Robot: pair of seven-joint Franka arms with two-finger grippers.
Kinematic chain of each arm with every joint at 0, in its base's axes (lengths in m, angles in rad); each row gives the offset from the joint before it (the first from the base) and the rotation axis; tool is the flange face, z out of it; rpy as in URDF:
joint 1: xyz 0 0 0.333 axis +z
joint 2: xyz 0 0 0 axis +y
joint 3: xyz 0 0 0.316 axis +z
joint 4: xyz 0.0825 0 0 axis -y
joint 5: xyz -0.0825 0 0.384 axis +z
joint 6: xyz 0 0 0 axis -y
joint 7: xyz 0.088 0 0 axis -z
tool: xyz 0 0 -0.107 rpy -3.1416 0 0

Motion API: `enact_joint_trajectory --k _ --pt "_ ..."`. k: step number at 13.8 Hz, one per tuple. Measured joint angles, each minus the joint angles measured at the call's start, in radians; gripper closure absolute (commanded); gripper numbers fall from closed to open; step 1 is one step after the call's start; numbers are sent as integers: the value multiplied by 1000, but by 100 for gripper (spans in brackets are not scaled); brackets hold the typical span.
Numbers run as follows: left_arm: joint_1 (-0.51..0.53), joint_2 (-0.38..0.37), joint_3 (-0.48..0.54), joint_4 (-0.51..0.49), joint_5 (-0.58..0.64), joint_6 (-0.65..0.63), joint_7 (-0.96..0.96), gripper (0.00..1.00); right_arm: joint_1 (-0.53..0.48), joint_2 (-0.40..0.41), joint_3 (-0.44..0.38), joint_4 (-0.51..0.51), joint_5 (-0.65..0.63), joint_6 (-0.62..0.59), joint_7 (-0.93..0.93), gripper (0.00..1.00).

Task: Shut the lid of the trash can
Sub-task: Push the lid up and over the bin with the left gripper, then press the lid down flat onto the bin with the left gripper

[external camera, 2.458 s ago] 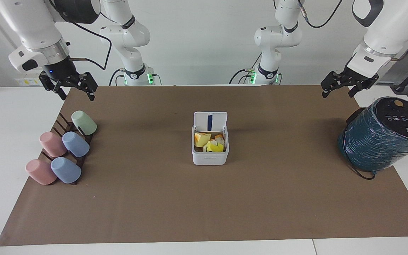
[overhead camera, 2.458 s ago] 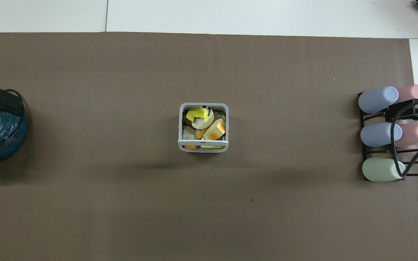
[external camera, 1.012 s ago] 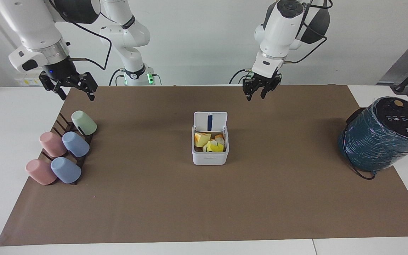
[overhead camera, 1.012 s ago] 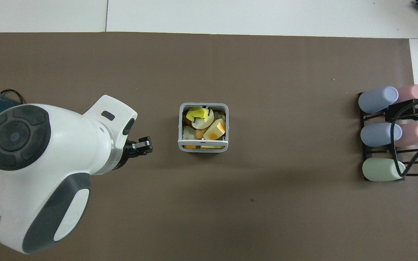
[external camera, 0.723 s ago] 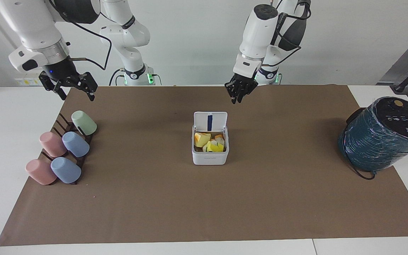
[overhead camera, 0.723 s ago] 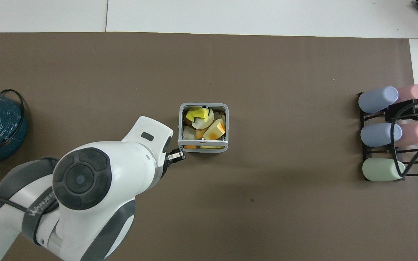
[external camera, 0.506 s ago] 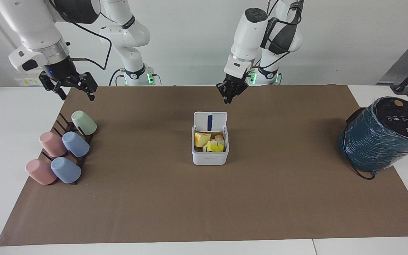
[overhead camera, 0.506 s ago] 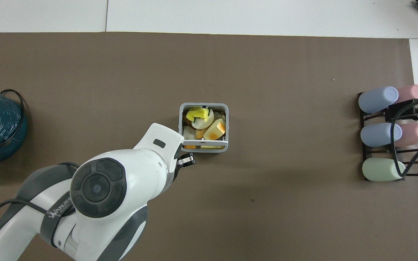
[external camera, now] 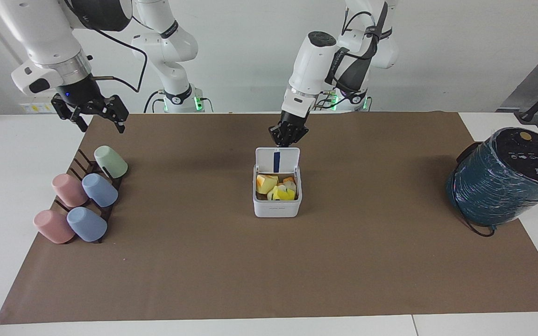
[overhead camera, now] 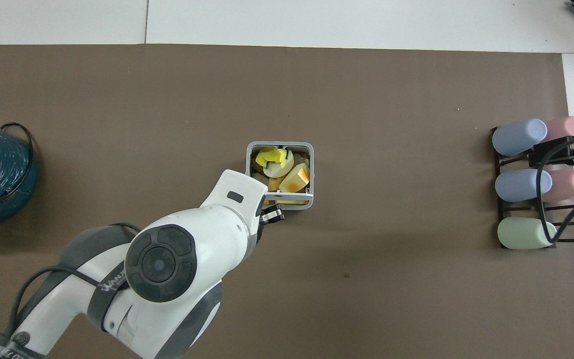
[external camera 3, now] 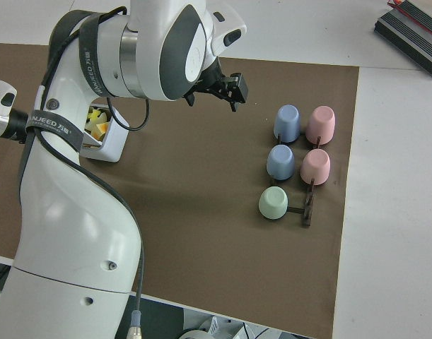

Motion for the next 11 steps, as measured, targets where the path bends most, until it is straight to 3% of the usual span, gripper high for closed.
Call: enact_joint_trajectory --k 7,11 --pt "49 94 16 53 -15 171 -13 87 0 0 0 0 0 0 0 0" --pt "49 189 16 85 -19 244 -14 87 0 0 0 0 0 0 0 0"
